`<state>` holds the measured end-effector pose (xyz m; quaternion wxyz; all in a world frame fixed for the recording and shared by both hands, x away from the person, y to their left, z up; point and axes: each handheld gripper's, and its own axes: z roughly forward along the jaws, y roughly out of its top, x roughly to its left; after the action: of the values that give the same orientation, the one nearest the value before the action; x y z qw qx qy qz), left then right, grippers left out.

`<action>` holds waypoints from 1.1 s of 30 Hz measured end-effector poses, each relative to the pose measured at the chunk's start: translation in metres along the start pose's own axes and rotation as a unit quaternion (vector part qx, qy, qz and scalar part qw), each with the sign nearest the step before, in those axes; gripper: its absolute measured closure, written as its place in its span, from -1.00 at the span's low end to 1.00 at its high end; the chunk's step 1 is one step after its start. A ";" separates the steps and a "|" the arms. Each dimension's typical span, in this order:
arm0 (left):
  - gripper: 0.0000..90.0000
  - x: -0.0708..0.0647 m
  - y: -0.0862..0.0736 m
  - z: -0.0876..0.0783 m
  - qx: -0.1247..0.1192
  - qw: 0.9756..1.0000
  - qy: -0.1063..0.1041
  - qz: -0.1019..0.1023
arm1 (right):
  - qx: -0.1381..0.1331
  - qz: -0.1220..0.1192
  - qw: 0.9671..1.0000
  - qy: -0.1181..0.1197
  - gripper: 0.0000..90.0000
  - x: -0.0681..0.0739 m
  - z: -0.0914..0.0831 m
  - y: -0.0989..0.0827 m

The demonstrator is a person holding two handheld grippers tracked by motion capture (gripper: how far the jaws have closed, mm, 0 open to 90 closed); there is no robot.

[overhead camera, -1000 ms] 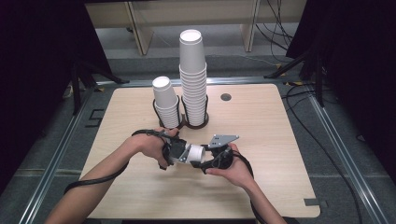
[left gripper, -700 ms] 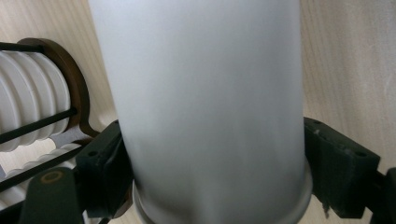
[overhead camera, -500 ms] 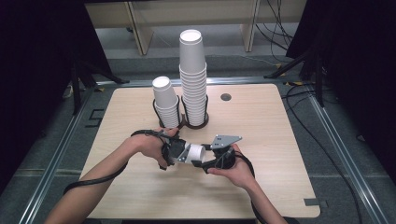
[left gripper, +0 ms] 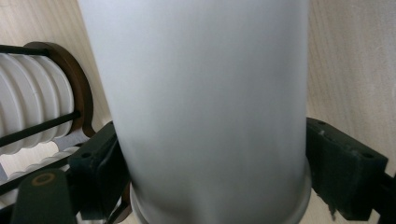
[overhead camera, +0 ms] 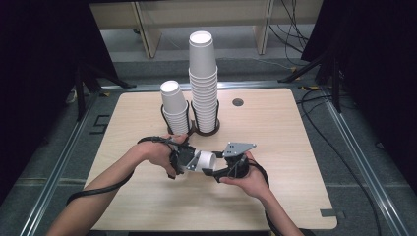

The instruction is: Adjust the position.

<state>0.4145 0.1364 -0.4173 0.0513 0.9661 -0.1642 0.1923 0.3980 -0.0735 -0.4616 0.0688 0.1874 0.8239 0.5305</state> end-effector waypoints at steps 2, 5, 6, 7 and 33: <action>-0.68 0.000 0.000 0.000 -0.002 1.000 -0.001 -0.001 | -0.002 0.003 1.000 0.003 -0.37 0.001 0.000 0.000; -0.70 0.000 -0.001 0.001 -0.007 1.000 -0.001 -0.004 | 0.003 0.001 1.000 0.003 -0.37 0.000 -0.002 0.001; -0.71 0.000 -0.001 0.001 -0.008 1.000 0.000 -0.005 | 0.002 0.000 1.000 0.004 -0.37 0.000 -0.002 0.001; -0.72 0.000 -0.001 0.001 -0.011 1.000 -0.002 -0.008 | 0.004 0.004 1.000 0.007 -0.36 0.001 -0.002 0.001; -1.00 -0.011 -0.025 0.004 -0.088 0.992 0.032 -0.090 | -0.009 0.005 1.000 0.007 -0.36 0.000 -0.012 -0.002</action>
<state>0.4146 0.1628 -0.4264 0.1584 0.9622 -0.0907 0.2021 0.3943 -0.0841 -0.4581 0.0619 0.1872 0.8188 0.5392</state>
